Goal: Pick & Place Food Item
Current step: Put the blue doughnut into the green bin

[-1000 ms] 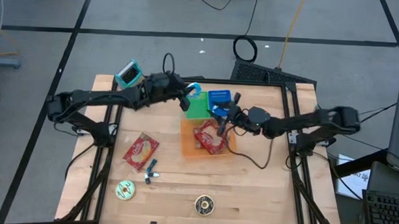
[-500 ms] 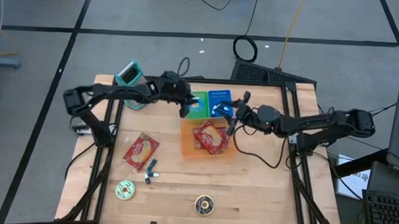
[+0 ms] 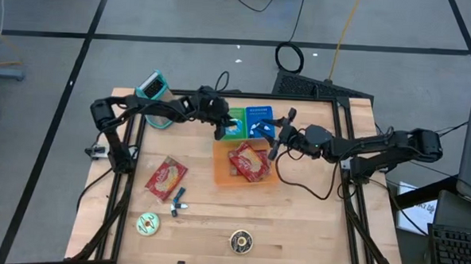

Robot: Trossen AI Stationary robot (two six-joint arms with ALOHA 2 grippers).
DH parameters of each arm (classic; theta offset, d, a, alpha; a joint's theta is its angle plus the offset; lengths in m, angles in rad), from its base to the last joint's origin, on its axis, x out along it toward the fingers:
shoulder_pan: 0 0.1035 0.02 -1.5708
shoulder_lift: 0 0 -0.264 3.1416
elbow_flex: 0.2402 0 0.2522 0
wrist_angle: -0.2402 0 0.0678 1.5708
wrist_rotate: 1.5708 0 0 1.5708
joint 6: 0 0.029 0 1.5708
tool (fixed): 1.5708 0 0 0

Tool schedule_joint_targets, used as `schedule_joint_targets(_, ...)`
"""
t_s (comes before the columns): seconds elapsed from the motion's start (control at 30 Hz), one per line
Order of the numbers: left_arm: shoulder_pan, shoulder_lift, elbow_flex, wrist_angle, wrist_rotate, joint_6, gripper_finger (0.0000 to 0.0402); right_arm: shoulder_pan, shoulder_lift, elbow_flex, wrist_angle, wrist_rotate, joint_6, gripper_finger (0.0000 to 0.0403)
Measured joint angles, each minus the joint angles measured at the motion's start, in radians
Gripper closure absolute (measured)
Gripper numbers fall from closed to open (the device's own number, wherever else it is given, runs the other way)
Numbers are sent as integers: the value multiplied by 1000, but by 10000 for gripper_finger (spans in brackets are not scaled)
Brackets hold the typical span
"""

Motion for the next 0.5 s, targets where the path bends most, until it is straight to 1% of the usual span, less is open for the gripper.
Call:
schedule_joint_targets(0.13, -10, 11, 0, -5, 2, 1, 369, -7, 0, 0, 7, 0, -3, 242)
schedule_joint_targets(0.33, -31, 10, 0, -5, -1, 59, 361, -33, 0, -9, 4, 0, 7, 242)
schedule_joint_targets(0.4, -39, 10, 0, -4, -31, 70, 352, -38, 0, -17, 10, 0, 8, 243)
schedule_joint_targets(0.5, -54, 10, 0, -6, -104, 80, 331, -42, 0, -18, 14, 0, 8, 242)
